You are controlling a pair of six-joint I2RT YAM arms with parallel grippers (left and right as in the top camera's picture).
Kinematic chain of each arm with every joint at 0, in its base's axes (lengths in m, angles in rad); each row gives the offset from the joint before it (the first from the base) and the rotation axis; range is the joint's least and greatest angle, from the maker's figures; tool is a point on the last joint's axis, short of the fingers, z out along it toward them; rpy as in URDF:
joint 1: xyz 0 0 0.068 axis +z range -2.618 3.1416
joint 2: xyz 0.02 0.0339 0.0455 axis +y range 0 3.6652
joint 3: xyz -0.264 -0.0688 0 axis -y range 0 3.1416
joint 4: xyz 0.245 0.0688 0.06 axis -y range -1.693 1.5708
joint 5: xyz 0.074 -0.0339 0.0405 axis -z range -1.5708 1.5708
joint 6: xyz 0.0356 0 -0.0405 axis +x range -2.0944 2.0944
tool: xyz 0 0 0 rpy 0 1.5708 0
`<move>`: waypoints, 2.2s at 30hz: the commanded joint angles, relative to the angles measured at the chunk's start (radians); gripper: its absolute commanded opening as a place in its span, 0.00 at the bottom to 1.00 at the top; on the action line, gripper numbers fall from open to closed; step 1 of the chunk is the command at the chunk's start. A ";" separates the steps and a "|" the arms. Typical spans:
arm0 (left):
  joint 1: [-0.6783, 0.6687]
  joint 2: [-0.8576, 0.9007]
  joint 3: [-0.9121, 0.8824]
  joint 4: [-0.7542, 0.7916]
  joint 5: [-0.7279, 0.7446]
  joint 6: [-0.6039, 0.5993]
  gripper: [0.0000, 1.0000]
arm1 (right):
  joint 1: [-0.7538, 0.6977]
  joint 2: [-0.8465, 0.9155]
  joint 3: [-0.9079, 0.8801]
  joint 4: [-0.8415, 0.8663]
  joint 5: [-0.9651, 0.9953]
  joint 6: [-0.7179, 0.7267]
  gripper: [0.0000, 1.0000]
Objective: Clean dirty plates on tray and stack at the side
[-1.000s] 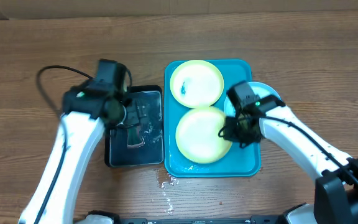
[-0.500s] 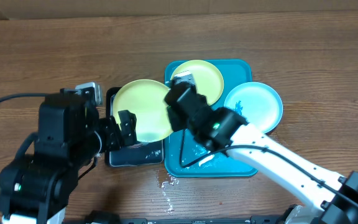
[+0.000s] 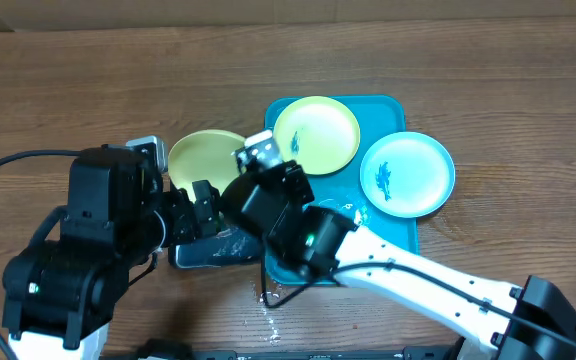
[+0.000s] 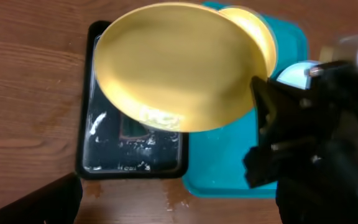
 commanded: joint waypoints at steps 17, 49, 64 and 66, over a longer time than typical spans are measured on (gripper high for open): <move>0.003 -0.078 0.016 -0.053 -0.186 -0.142 1.00 | 0.092 -0.007 0.021 0.024 0.233 -0.106 0.04; 0.003 -0.273 0.014 -0.105 -0.426 -0.244 1.00 | 0.133 -0.013 0.021 0.166 0.420 -0.214 0.04; 0.003 -0.273 0.014 -0.105 -0.426 -0.244 1.00 | -0.118 -0.013 0.021 -0.083 -0.252 0.401 0.04; 0.003 -0.273 0.014 -0.105 -0.426 -0.244 1.00 | -0.222 -0.016 0.021 -0.080 -0.519 0.420 0.04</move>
